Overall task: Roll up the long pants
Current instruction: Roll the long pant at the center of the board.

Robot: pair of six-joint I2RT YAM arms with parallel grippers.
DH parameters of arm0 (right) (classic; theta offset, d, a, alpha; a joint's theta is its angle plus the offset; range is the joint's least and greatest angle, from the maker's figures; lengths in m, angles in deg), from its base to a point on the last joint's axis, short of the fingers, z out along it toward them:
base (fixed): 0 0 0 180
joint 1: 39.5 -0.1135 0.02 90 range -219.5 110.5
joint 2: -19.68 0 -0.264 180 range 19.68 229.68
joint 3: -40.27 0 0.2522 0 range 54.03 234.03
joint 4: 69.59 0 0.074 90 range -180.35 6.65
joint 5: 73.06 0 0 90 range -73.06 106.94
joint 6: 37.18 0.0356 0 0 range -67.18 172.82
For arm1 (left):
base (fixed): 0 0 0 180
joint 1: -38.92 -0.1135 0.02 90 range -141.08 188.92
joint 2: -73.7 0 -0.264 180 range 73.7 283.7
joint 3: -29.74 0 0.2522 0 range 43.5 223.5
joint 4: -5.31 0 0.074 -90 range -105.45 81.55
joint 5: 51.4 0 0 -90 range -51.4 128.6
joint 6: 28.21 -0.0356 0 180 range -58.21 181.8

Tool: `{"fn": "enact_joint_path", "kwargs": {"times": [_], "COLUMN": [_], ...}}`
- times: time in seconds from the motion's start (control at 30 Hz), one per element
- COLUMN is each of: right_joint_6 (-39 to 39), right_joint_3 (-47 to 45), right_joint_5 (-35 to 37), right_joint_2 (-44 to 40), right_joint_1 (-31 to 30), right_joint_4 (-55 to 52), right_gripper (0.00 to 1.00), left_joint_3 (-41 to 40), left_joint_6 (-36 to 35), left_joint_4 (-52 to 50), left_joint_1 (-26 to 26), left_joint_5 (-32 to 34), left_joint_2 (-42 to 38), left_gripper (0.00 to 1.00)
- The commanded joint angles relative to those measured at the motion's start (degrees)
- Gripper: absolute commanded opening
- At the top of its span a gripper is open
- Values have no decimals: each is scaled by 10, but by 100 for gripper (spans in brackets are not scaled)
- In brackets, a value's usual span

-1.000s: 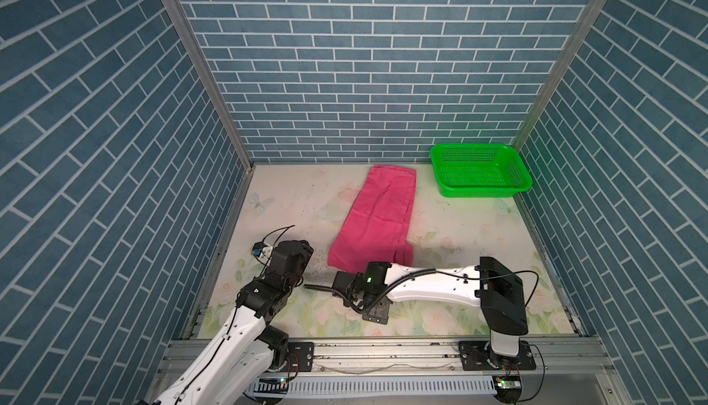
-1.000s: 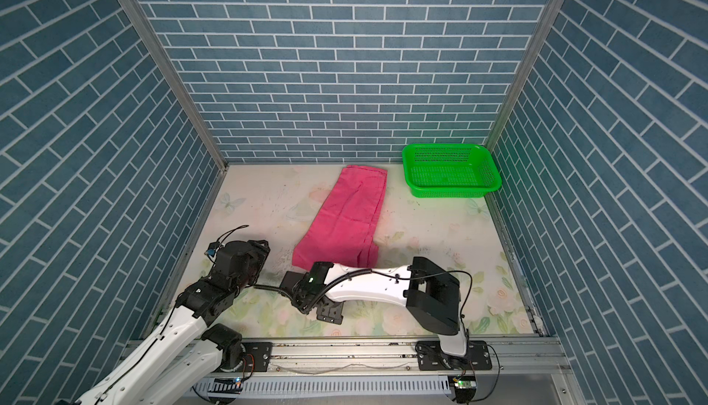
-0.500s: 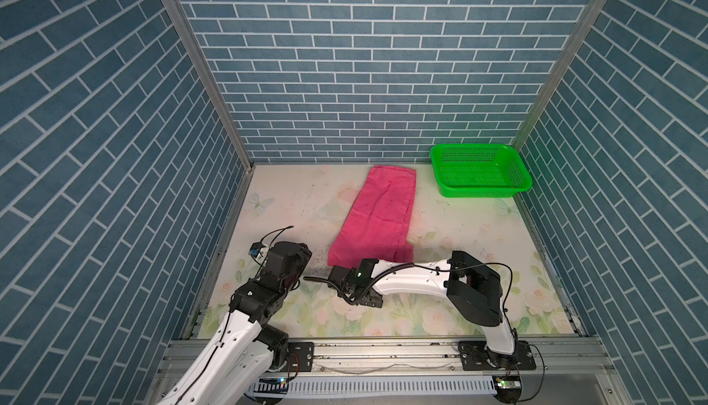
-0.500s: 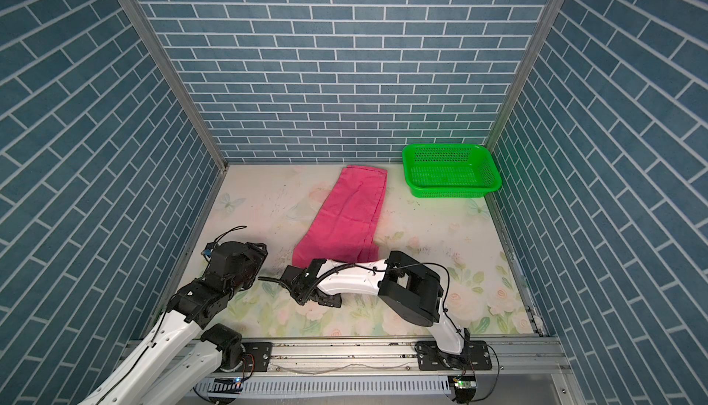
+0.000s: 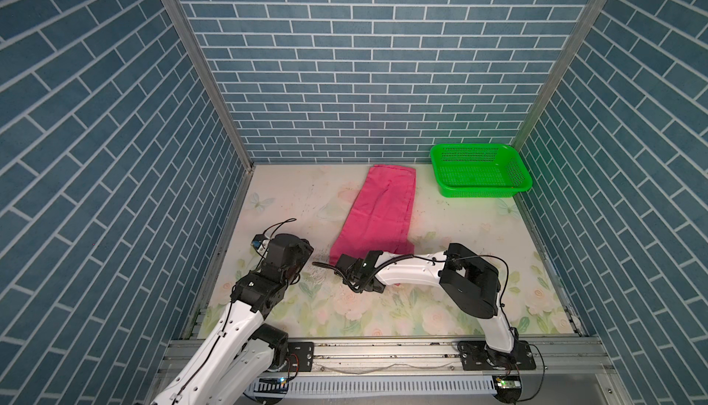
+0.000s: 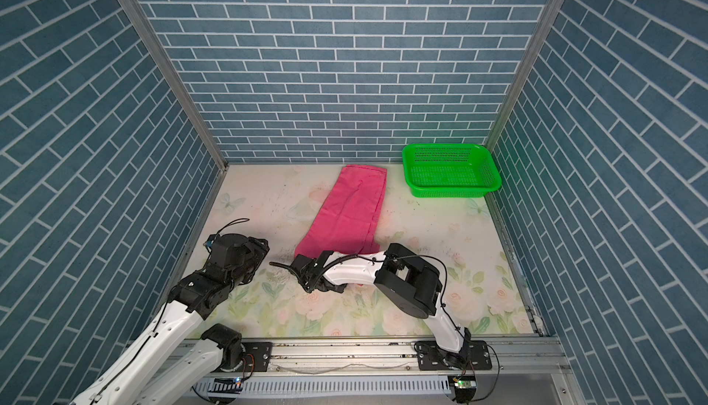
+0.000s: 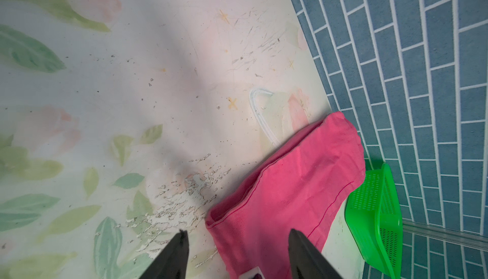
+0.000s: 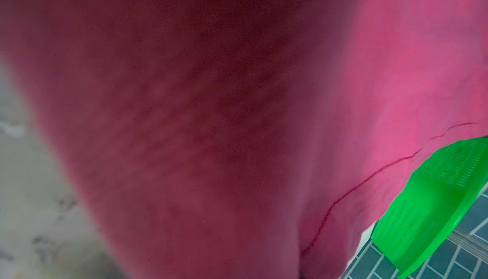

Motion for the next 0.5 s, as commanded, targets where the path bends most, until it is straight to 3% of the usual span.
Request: {"fn": "enact_joint_path", "kwargs": {"times": [0.0, 0.13, 0.47], "right_joint_6": [3, 0, -3], "right_joint_3": [-22, -3, 113], "right_joint_5": [-89, -197, -662], "right_joint_2": [37, 6, 0], "right_joint_1": [14, 20, 71], "right_joint_4": [-20, -60, -206], "right_gripper": [0, 0, 0], "left_joint_3": [4, 26, 109], "left_joint_6": [-14, -29, -81], "left_joint_4": [-21, -51, -112], "left_joint_1": [-9, -14, -15], "left_joint_5": [6, 19, 71], "left_joint_2": [-14, -22, -27], "left_gripper": [65, 65, 65]}}
